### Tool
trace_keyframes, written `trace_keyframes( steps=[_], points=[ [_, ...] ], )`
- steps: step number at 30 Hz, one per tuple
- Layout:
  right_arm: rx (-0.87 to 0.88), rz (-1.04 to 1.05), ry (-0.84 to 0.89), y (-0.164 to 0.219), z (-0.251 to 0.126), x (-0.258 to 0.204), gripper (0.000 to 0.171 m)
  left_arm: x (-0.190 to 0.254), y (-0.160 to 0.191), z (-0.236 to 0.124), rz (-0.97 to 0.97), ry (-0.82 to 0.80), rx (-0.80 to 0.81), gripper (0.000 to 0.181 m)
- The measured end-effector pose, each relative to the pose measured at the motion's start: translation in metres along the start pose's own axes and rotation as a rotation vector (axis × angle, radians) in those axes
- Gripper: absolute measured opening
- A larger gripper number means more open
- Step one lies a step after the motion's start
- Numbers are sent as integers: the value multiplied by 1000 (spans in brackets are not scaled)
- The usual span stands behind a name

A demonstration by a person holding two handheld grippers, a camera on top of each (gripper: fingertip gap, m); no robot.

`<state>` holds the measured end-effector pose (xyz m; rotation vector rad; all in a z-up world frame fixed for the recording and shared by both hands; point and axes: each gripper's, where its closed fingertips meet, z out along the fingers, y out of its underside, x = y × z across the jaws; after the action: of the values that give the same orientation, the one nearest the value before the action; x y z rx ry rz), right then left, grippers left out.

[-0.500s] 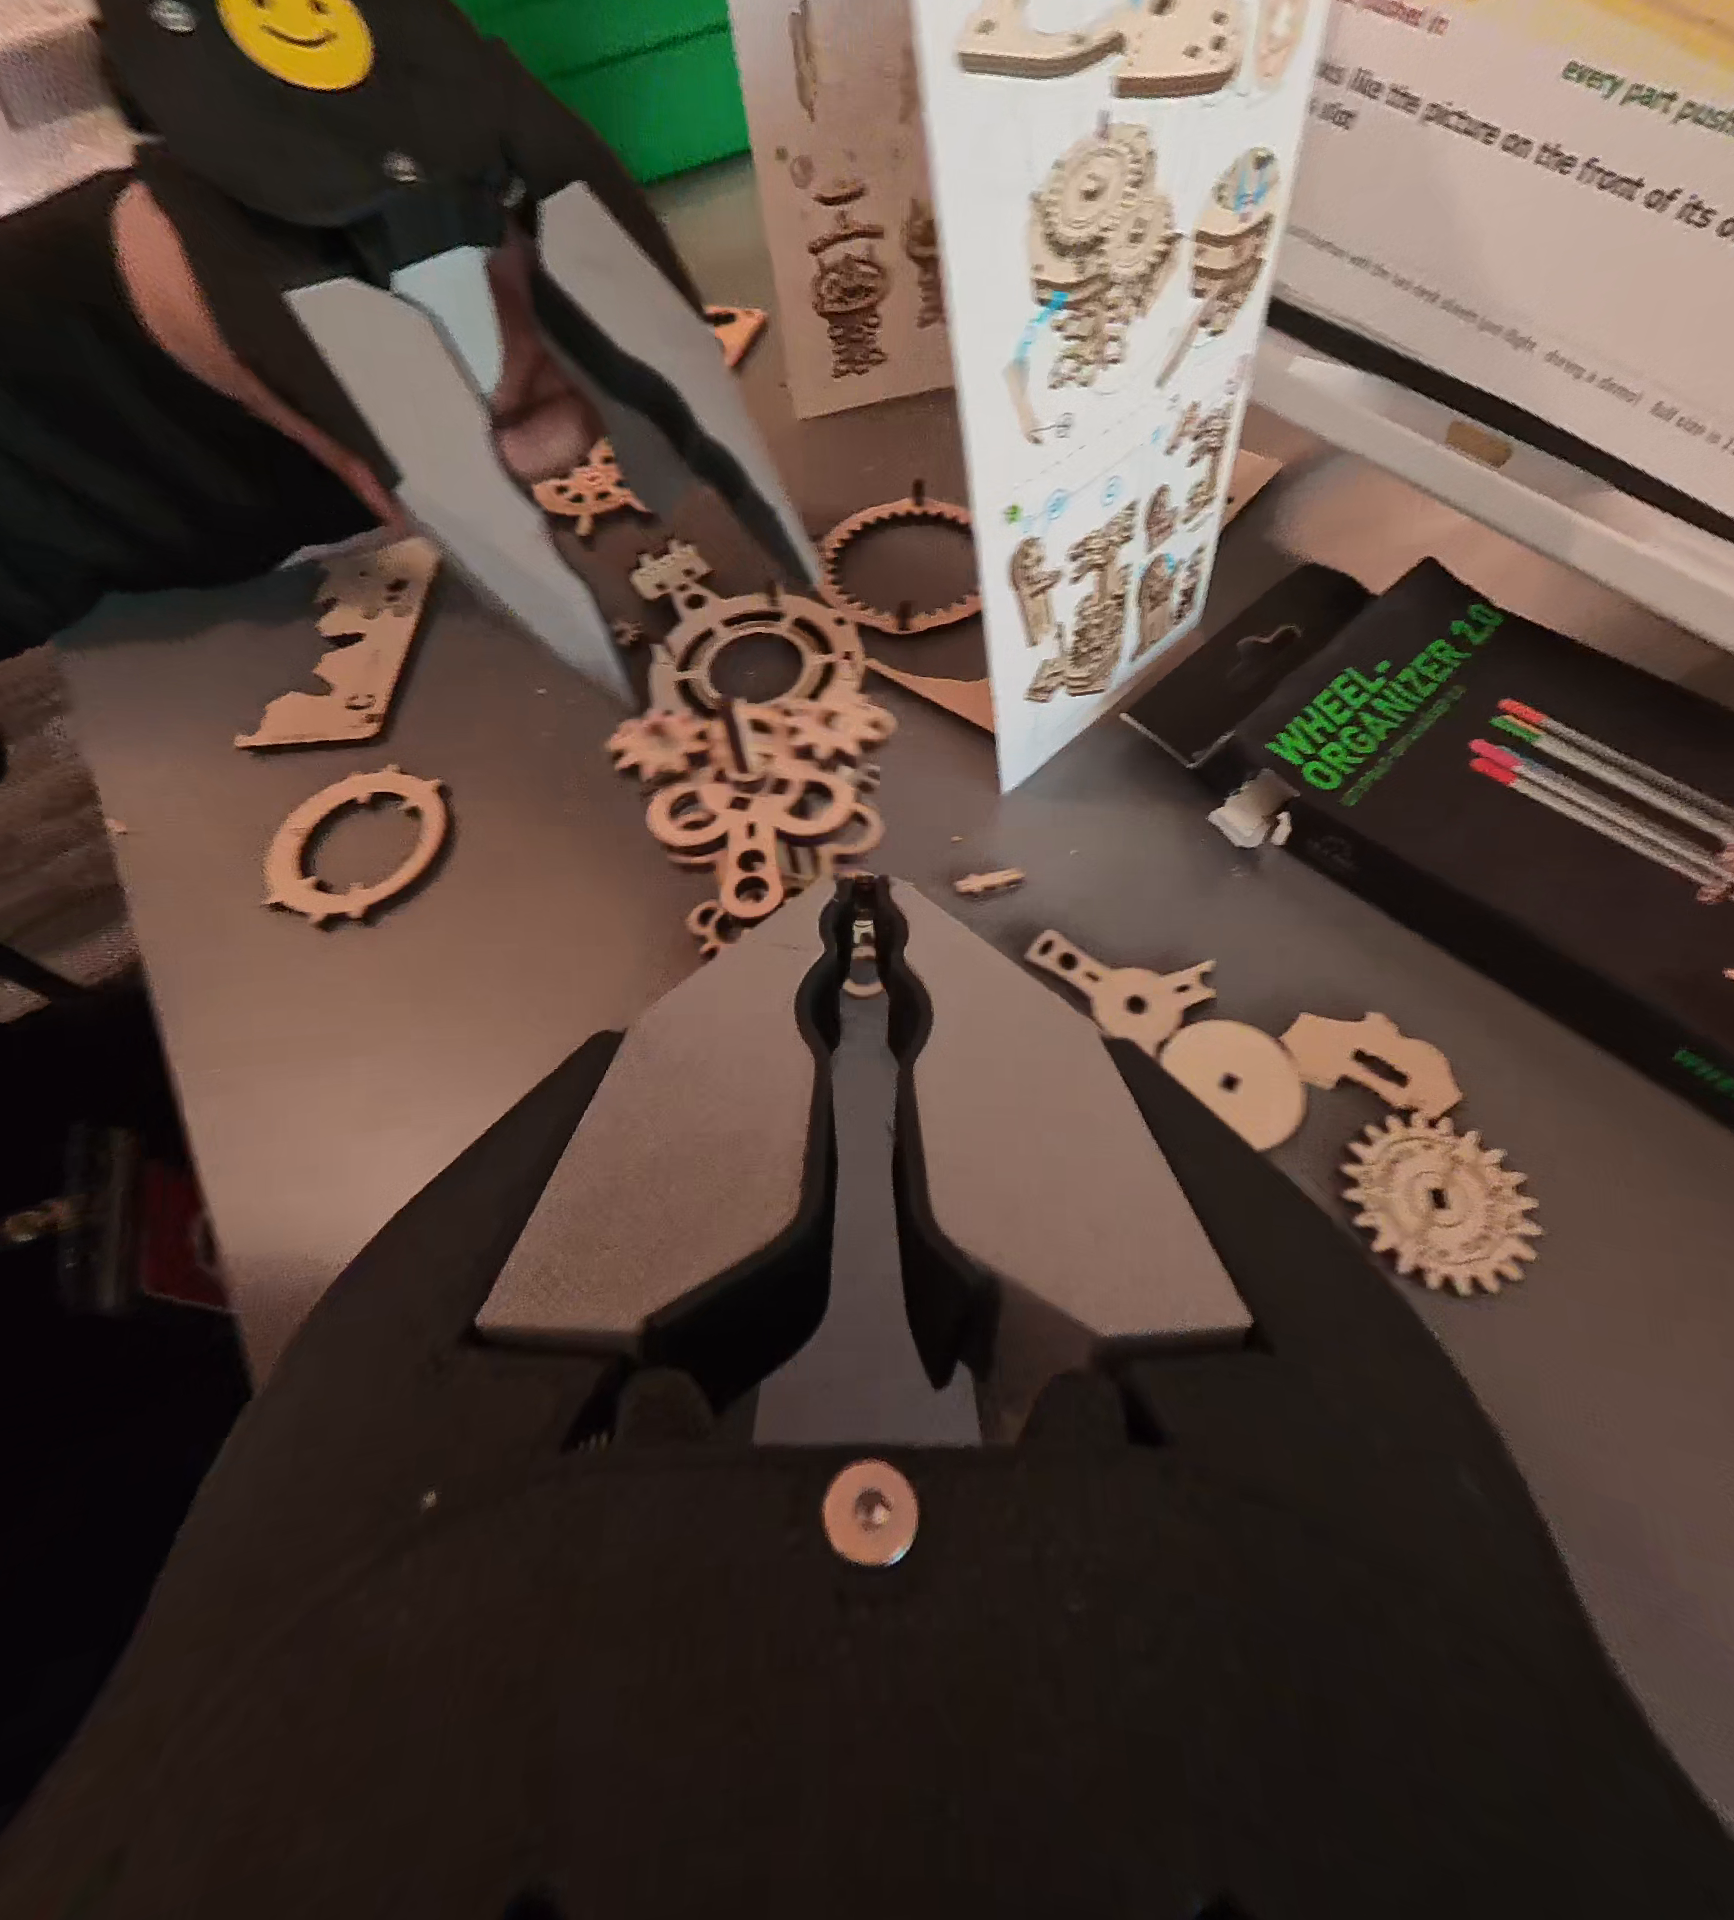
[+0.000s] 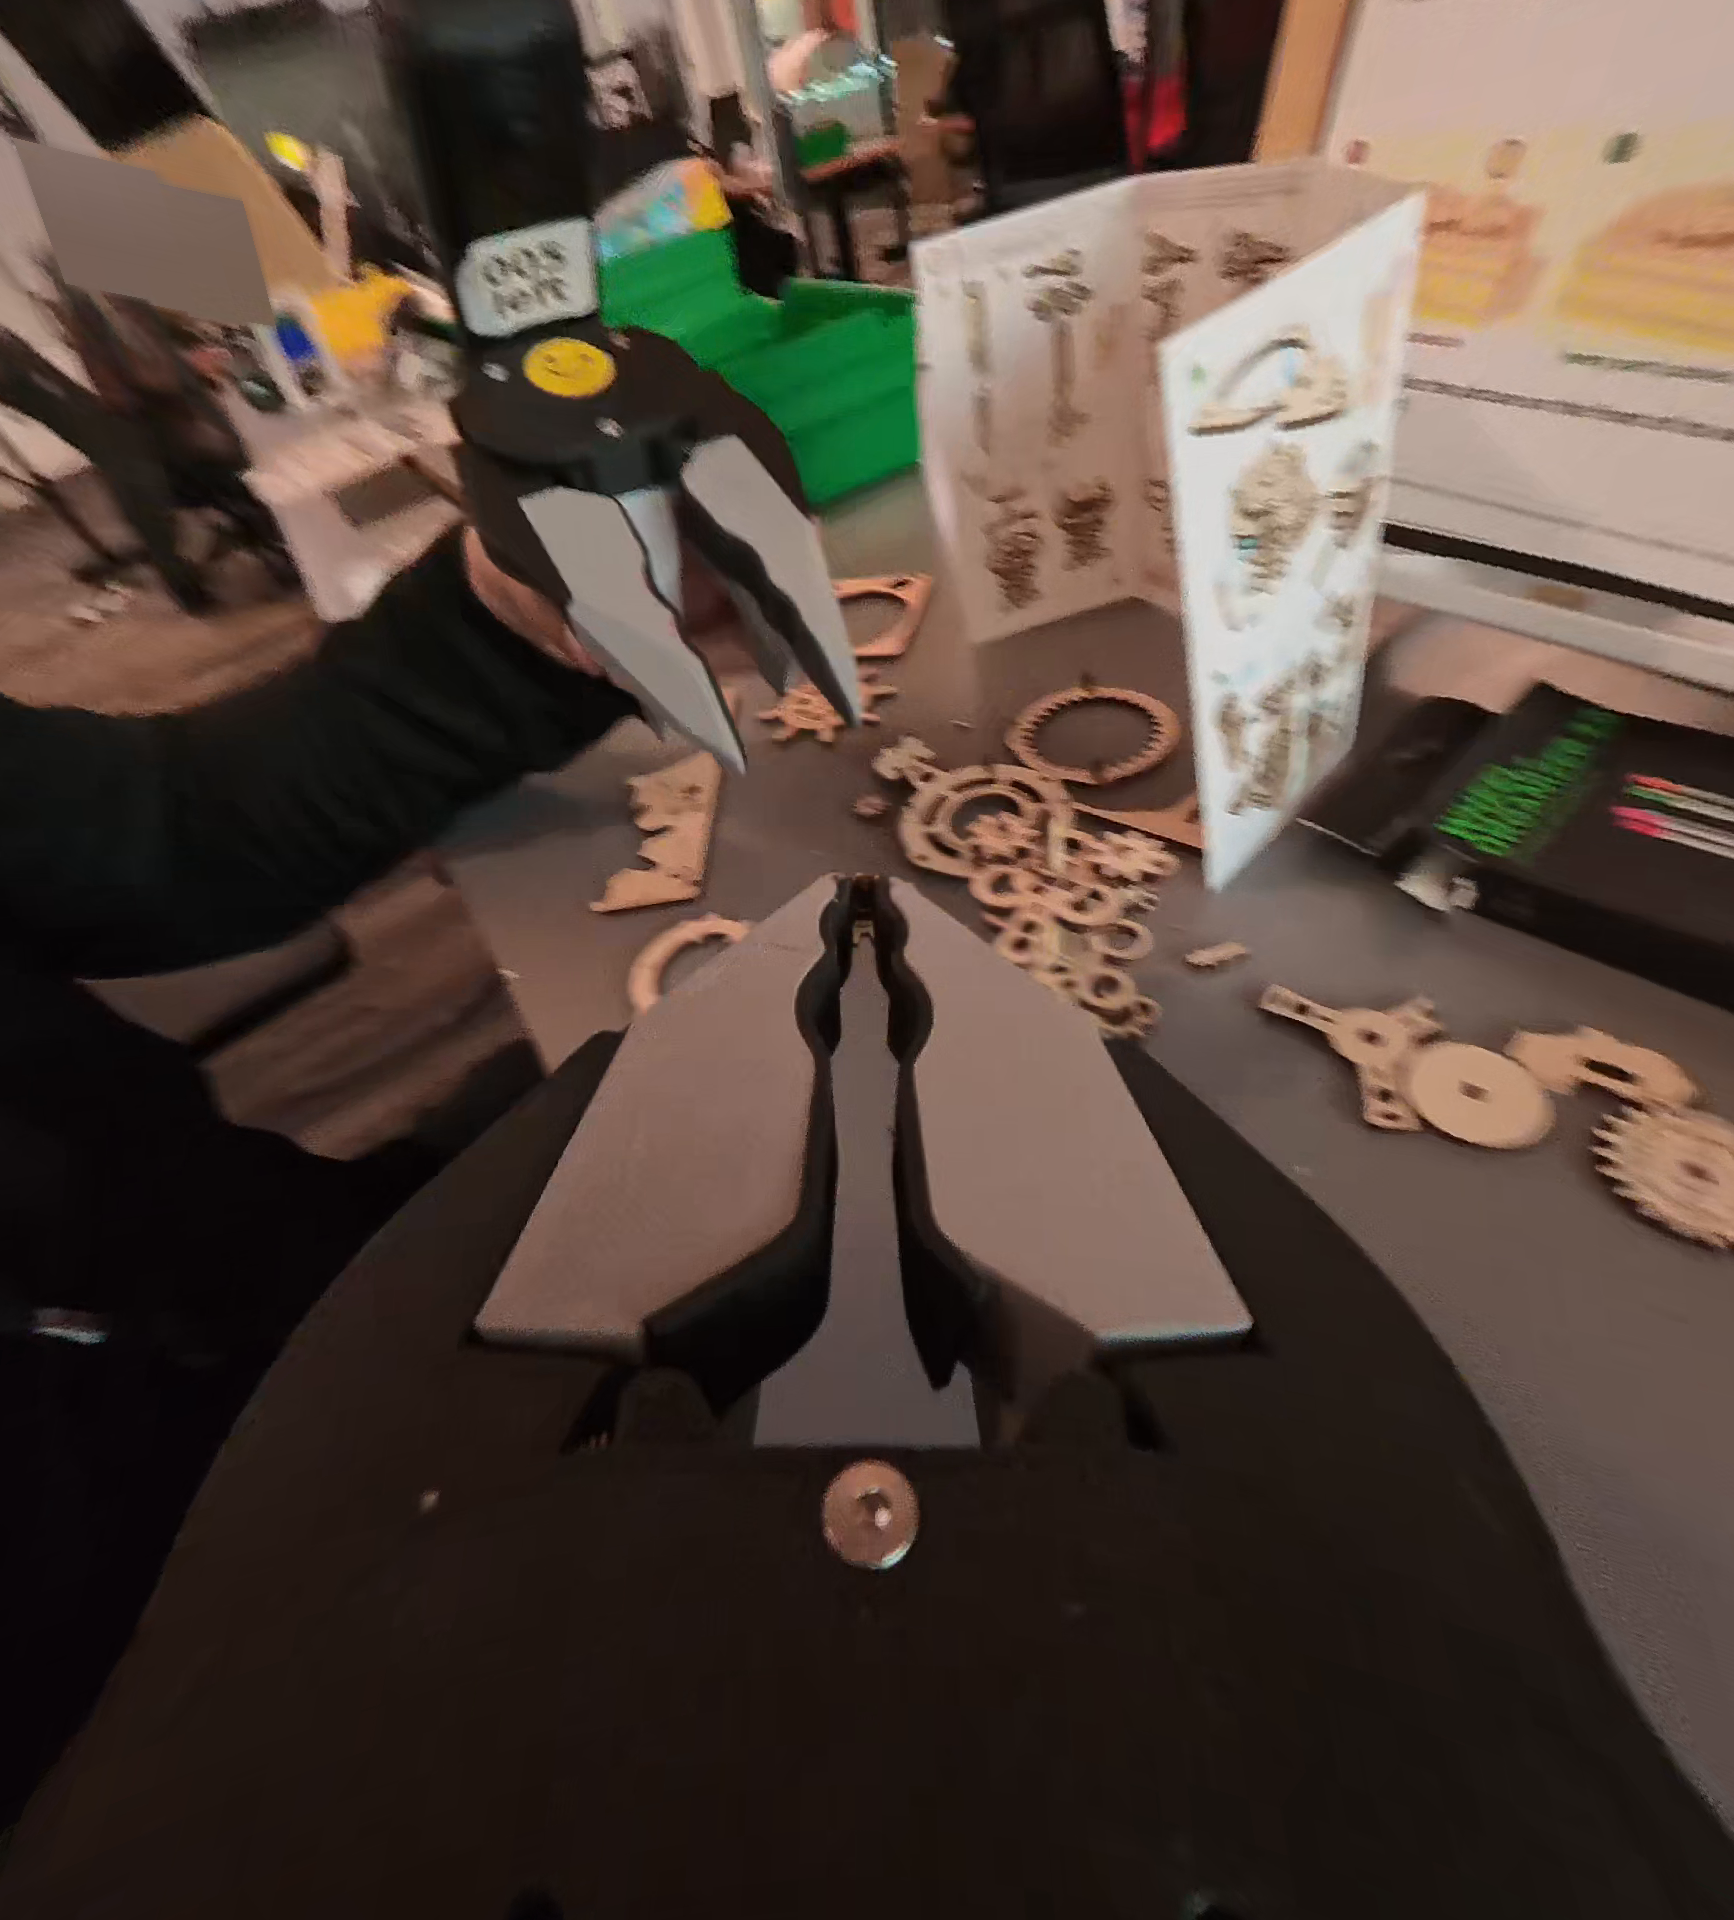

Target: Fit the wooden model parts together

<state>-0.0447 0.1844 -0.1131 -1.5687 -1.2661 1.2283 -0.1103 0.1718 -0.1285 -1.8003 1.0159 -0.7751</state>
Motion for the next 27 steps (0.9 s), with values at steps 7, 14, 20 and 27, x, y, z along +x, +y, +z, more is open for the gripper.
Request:
trace_keyframes(
  steps=[7, 14, 20, 27],
  points=[
    [-48, -38, -160, 0, 24, -45, 0, 49, -17, 25, -33, 56, 40, 24],
    [-79, -62, -174, -1, 27, -56, 0, 62, -20, 23, -94, 122, 84, 12],
    [-54, -56, -173, -4, 25, -56, 0, 63, -22, 22, -76, 149, 74, 11],
    [-23, -108, -114, -9, 9, -50, 17, 62, -41, 12, -167, 221, 213, 11]
  ],
)
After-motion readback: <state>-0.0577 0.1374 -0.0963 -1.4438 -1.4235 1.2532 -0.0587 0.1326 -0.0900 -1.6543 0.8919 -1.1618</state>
